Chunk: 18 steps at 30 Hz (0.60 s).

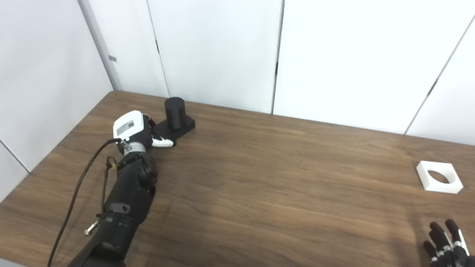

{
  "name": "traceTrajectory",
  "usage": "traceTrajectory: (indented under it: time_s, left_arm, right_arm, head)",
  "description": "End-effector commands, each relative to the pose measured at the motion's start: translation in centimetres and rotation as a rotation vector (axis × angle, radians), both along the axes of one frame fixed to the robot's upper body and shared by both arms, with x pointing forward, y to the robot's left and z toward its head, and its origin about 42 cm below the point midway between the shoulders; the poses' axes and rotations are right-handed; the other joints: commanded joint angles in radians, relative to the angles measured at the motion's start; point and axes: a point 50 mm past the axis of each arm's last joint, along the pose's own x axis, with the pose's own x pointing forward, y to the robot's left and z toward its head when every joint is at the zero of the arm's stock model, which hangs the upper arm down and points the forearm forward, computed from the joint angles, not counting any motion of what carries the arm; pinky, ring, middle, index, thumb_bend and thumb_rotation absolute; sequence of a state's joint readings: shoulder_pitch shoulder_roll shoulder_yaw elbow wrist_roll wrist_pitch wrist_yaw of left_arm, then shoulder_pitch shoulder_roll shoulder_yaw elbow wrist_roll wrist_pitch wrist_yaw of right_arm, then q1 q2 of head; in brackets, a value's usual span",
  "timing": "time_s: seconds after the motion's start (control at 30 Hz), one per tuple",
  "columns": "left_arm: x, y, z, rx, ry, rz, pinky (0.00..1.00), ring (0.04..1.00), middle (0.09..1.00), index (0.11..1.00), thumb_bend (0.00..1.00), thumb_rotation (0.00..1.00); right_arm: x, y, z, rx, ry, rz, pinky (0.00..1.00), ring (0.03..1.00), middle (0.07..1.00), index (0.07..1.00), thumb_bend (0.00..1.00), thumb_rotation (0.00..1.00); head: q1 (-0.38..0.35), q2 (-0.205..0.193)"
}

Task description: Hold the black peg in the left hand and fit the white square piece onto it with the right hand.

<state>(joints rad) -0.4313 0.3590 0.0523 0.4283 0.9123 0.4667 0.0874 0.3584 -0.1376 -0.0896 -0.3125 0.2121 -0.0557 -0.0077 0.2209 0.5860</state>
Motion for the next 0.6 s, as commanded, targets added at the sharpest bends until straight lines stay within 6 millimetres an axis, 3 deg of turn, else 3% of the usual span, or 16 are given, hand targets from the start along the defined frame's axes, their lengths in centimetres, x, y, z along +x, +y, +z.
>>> traceTrajectory:
  time_s: [0.0, 0.17, 0.23, 0.37, 0.57]
  left_arm:
    - [0.4, 1.0, 1.5, 0.047, -0.041, 0.012, 0.71, 0.839, 0.830, 0.485, 0.52, 0.05]
    - [0.2, 1.0, 1.3, 0.007, -0.066, -0.003, 0.69, 0.806, 0.791, 0.483, 0.52, 0.04]
    - [0.0, 1.0, 1.2, -0.046, -0.095, -0.031, 0.60, 0.746, 0.750, 0.483, 0.52, 0.04]
    - [-0.4, 1.1, 0.8, -0.110, -0.141, -0.063, 0.55, 0.685, 0.695, 0.484, 0.52, 0.04]
    - [-1.5, -0.8, 1.7, -0.158, -0.221, -0.172, 0.60, 0.727, 0.721, 0.487, 0.51, 0.04]
  right_arm:
    - [0.1, 0.3, 0.6, 0.001, -0.036, -0.002, 0.94, 0.960, 0.925, 0.968, 0.71, 0.99]
    - [0.1, 0.3, 0.6, -0.005, -0.027, 0.000, 0.96, 0.975, 0.937, 0.975, 0.72, 1.00]
    - [0.1, 0.3, 0.5, 0.001, -0.024, 0.000, 0.98, 0.981, 0.939, 0.971, 0.73, 1.00]
    - [0.1, 0.4, 0.4, 0.011, -0.028, 0.004, 0.97, 0.978, 0.940, 0.968, 0.73, 0.99]
    - [0.1, 0.6, 0.8, -0.007, -0.029, 0.009, 1.00, 0.999, 0.956, 0.993, 0.68, 1.00]
  head:
    - [0.001, 0.000]
    - [-0.015, 0.007]
    - [-0.023, 0.009]
    - [-0.034, 0.012]
    - [-0.052, 0.022]
